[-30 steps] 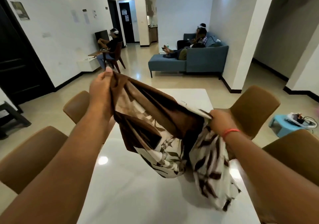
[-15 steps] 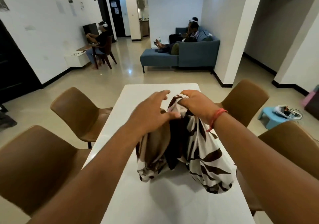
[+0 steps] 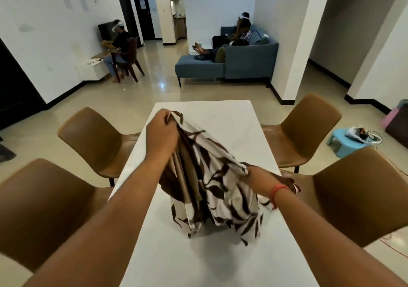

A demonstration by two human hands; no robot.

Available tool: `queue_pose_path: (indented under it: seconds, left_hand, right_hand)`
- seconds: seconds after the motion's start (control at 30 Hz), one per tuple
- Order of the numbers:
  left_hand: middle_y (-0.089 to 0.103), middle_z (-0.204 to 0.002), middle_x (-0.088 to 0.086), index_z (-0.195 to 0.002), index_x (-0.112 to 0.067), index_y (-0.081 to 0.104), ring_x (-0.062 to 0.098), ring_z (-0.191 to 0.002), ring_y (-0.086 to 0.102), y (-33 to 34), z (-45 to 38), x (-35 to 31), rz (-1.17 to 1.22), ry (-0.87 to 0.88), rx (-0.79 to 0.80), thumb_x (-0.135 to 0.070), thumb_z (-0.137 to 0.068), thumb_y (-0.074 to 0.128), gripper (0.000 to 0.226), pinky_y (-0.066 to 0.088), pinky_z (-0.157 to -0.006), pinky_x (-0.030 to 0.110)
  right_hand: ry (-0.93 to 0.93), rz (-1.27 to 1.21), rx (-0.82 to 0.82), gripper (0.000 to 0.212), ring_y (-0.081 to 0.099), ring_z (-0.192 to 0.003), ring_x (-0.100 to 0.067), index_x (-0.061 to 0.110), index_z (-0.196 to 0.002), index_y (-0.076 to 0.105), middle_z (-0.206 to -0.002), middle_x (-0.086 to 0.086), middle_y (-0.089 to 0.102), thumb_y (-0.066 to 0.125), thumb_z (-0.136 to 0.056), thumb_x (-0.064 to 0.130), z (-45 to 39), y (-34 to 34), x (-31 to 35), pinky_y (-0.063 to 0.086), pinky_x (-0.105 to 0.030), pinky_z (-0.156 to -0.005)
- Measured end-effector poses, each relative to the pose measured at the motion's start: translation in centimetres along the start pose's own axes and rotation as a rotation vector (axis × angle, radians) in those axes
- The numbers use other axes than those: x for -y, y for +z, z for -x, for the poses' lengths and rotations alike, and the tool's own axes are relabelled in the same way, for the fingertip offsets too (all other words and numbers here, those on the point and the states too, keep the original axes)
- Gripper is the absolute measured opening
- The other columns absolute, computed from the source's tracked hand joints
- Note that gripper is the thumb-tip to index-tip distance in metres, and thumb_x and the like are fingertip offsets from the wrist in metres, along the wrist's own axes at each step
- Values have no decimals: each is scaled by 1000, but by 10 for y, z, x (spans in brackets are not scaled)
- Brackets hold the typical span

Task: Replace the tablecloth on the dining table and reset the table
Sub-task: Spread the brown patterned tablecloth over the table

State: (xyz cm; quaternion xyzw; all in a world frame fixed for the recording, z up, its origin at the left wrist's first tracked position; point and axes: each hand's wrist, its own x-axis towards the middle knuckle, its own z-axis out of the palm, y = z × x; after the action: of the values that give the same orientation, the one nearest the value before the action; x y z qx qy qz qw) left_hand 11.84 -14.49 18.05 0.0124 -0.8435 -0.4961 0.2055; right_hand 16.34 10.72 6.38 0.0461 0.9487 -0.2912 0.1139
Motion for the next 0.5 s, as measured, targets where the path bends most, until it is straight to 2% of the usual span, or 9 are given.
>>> queue_pose_path:
  seconds: [0.03, 0.1, 0.13, 0.2, 0.27, 0.33, 0.4, 0.47, 0.5]
  left_hand:
    - [61, -92, -5, -100, -17, 62, 16, -91, 58, -7, -9, 11, -44, -51, -53, -18, -98, 48, 15, 41, -70, 22]
    - [56, -122, 4, -120, -19, 59, 26, -118, 50, -21, -22, 34, -257, -121, -98, -22, -96, 54, 25, 41, -94, 31]
    - [48, -135, 8, -130, -19, 54, 29, -128, 42, -24, -22, 40, -344, -105, -88, -26, -95, 58, 36, 36, -103, 36]
    - [43, -141, 6, -139, -20, 46, 24, -130, 40, -13, -6, 37, -332, 90, 34, -41, -92, 63, 54, 34, -106, 36]
    - [54, -125, -6, -138, -29, 42, 14, -111, 54, 10, 23, 20, -263, 237, 316, -60, -84, 64, 66, 45, -94, 34]
    - [62, -99, -11, -124, -34, 46, 14, -91, 62, 31, 41, 15, -361, 246, 527, -65, -82, 62, 55, 52, -79, 35]
    - [64, -81, -5, -97, -30, 52, 21, -78, 65, 37, 37, 21, -321, 145, 491, -48, -91, 58, 20, 55, -71, 43]
    - [67, -74, -1, -81, -27, 54, 24, -73, 66, 30, 25, 28, -127, 16, 380, -31, -92, 55, 12, 57, -73, 50]
    - [68, -73, 1, -79, -25, 56, 26, -72, 67, 25, 21, 30, -49, -42, 340, -27, -90, 54, 12, 57, -75, 52]
  right_hand:
    - [31, -124, -56, 27, 66, -97, -31, 10, -101, 69, -99, -10, 70, 56, -97, 33, -1, -10, 1, 52, -35, -85]
    - [40, -368, -121, 32, 67, -96, -34, 9, -99, 71, -98, -14, 72, 58, -94, 38, 0, -34, 16, 53, -46, -92]
    - [9, -489, -132, 34, 68, -97, -32, 11, -97, 73, -98, -12, 74, 61, -90, 42, 1, -45, 29, 53, -49, -94]
    - [-52, -734, -126, 34, 70, -99, -31, 13, -96, 76, -97, -8, 76, 66, -85, 43, 2, -58, 55, 52, -51, -97]
    - [-51, -892, -122, 26, 71, -98, -33, 6, -97, 75, -98, -13, 76, 64, -91, 29, 3, -63, 81, 53, -51, -97]
    - [-67, -986, -122, 20, 70, -93, -34, -1, -99, 71, -99, -19, 74, 60, -94, 15, 4, -60, 100, 53, -51, -97]
    - [-121, -1127, -45, 21, 67, -98, -34, -6, -111, 65, -107, -24, 70, 55, -97, 7, 2, -53, 107, 51, -49, -99]
    - [-220, -1201, 40, 29, 64, -111, -31, 3, -125, 61, -121, -16, 67, 57, -98, 11, 2, -45, 97, 49, -47, -104]
    - [-282, -1135, 37, 38, 61, -120, -25, 12, -132, 58, -131, -9, 64, 63, -95, 17, 3, -40, 86, 48, -44, -106]
